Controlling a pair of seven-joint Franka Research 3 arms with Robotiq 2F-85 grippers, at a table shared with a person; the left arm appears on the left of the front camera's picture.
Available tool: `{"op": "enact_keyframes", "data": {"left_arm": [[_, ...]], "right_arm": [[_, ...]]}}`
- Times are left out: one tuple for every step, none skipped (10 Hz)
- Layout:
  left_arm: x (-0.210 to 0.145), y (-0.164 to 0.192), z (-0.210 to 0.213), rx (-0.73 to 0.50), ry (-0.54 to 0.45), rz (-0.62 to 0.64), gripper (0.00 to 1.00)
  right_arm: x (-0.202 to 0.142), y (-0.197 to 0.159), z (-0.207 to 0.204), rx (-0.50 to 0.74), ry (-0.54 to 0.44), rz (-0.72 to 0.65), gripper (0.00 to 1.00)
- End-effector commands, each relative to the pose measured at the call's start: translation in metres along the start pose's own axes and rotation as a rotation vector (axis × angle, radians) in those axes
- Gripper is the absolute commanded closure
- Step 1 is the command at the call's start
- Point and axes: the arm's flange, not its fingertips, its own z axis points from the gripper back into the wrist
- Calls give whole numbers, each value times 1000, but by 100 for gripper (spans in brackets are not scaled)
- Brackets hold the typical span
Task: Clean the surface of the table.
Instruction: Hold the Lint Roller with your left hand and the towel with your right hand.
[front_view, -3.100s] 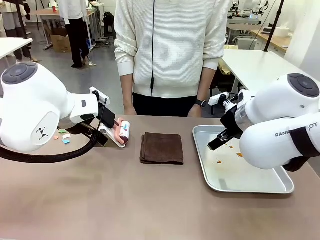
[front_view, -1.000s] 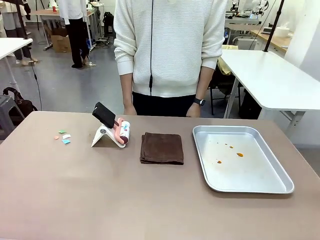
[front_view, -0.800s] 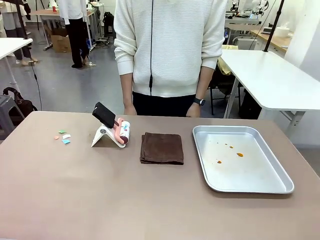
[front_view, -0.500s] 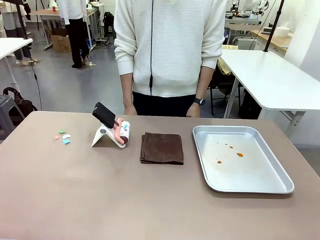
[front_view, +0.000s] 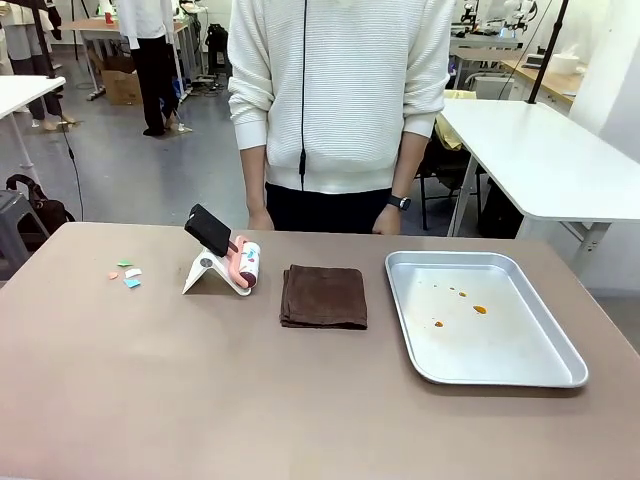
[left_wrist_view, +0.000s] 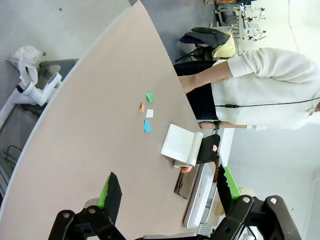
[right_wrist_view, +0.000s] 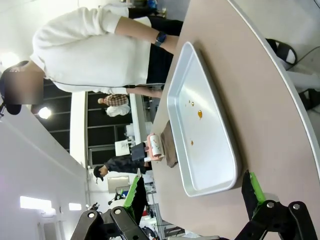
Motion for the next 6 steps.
{"op": "enact_keyframes", "data": {"left_arm": [[0, 0, -2, 3, 1, -2, 0], [2, 1, 2, -63, -5, -23, 0], [5, -7, 3, -46, -4, -48, 0], [18, -19, 9, -21, -7, -84, 0], [26, -39, 4, -7, 15, -136, 0], [28, -71, -11, 22, 57, -215, 0]], "right_arm": [[1, -2, -1, 0, -3, -1, 0], [-3, 5, -1, 27, -45, 49, 0], [-8, 21, -4, 6, -61, 76, 0], [-17, 50, -10, -23, -83, 158, 0], [-25, 80, -23, -53, -67, 242, 0], [-33, 109, -41, -92, -30, 326, 0]]}}
